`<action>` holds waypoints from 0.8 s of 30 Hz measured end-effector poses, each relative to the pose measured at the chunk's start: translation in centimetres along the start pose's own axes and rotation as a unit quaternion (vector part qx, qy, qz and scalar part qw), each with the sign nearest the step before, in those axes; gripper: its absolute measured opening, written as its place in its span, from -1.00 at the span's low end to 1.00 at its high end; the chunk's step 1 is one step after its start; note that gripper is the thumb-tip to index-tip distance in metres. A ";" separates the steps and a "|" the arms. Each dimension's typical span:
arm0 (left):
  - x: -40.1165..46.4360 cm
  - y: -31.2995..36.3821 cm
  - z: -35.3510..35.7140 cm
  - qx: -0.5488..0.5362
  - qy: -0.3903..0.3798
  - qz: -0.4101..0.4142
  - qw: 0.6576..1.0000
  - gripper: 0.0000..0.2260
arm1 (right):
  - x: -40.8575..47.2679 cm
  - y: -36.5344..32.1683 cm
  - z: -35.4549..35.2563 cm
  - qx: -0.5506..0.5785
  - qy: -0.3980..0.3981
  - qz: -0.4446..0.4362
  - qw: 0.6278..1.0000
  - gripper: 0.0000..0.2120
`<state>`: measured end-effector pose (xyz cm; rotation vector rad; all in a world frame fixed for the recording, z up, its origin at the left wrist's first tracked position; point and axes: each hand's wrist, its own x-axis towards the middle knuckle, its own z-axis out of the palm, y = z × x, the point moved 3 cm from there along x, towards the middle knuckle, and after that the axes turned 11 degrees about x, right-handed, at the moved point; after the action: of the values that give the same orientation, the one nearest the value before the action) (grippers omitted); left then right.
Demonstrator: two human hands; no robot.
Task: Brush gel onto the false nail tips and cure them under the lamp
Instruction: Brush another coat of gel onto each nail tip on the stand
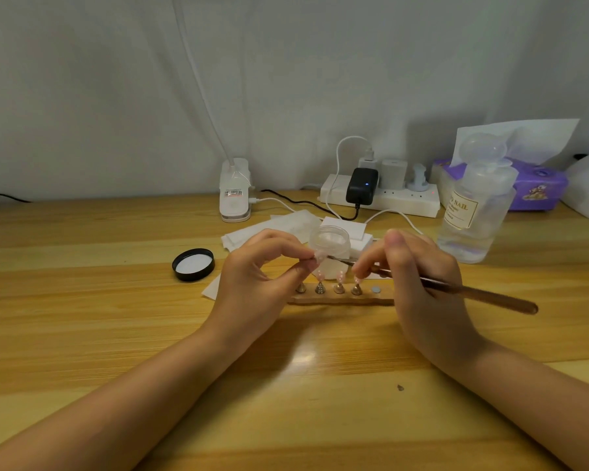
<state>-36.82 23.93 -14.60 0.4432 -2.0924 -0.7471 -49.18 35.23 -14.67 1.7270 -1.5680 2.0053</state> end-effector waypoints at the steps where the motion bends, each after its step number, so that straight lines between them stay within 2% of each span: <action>1: 0.0 0.0 0.0 -0.005 -0.002 0.001 1.000 -0.93 | 0.0 0.1 -0.1 0.012 0.007 0.023 1.000 -0.63; 4: 0.0 -0.1 0.1 -0.017 -0.007 0.000 1.000 -0.91 | 0.1 0.1 -0.1 0.017 0.012 0.024 0.999 -0.64; 7: 0.0 -0.2 0.1 -0.017 -0.010 -0.002 1.000 -0.93 | 0.1 -0.4 0.4 -0.003 -0.015 -0.056 0.998 -0.66; 10: 0.0 -0.2 0.0 -0.006 0.000 0.003 1.000 -0.82 | 0.0 -0.4 0.8 -0.032 -0.038 -0.105 0.993 -0.58; 12: 0.0 -0.2 0.0 -0.004 0.001 0.006 1.000 -0.81 | -0.1 -0.2 0.7 -0.035 -0.034 -0.090 0.995 -0.58; 17: -0.1 -0.1 0.0 -0.007 -0.004 0.011 1.000 -0.86 | 0.2 0.3 0.0 -0.008 0.001 0.011 1.000 -0.63; 19: -0.1 -0.1 0.0 -0.005 -0.005 0.010 1.000 -0.87 | 0.2 0.3 -0.1 -0.003 0.003 0.013 1.000 -0.66; 22: -0.1 -0.1 0.0 -0.006 -0.002 0.011 1.000 -0.86 | 0.1 -0.3 0.3 -0.015 -0.017 -0.066 0.998 -0.66; 24: -0.1 -0.1 -0.1 0.000 0.002 0.014 1.000 -0.81 | -0.1 -0.6 0.7 -0.032 -0.033 -0.113 0.993 -0.57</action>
<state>-36.68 23.89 -14.70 0.4142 -2.0912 -0.7310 -48.34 35.09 -14.46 1.8676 -1.3673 1.7899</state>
